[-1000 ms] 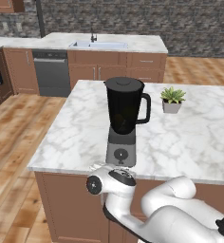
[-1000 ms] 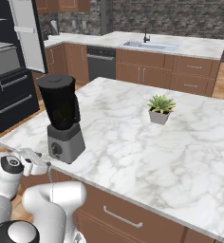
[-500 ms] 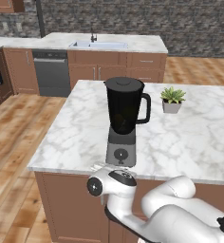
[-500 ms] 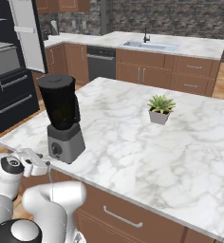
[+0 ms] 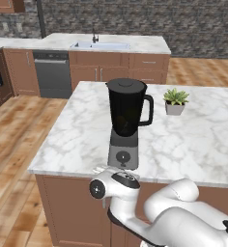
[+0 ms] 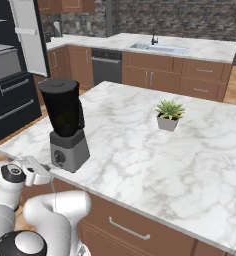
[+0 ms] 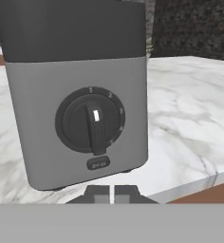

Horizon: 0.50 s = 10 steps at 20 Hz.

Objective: Grab the lemon and lime from the fridge, place them in the blender, close the lid, and turn on the blender to create a marinade.

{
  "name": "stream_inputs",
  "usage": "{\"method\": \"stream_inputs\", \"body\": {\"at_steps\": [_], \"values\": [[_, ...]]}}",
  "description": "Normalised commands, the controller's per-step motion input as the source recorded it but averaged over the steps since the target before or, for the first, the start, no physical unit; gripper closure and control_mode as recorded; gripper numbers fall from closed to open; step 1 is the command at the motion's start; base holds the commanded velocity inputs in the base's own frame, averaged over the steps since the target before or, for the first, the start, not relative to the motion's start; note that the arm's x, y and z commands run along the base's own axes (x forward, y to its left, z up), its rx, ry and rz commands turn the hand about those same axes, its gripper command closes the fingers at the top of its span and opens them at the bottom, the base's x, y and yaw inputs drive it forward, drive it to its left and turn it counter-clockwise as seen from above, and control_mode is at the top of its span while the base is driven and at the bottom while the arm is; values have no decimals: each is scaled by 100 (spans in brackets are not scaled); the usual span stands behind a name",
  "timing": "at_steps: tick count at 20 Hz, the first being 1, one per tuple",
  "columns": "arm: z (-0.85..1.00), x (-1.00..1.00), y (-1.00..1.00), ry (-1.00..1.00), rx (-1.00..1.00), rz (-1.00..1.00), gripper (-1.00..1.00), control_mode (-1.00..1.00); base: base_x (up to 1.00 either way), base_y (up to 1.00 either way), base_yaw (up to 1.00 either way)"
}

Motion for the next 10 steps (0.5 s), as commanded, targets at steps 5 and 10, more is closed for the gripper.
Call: {"method": "stream_inputs", "body": {"at_steps": [5,10], "values": [[0,0,-17,0,0,0,100,-100,0,0,0],[0,3,-15,0,0,0,100,-100,0,0,0]]}}
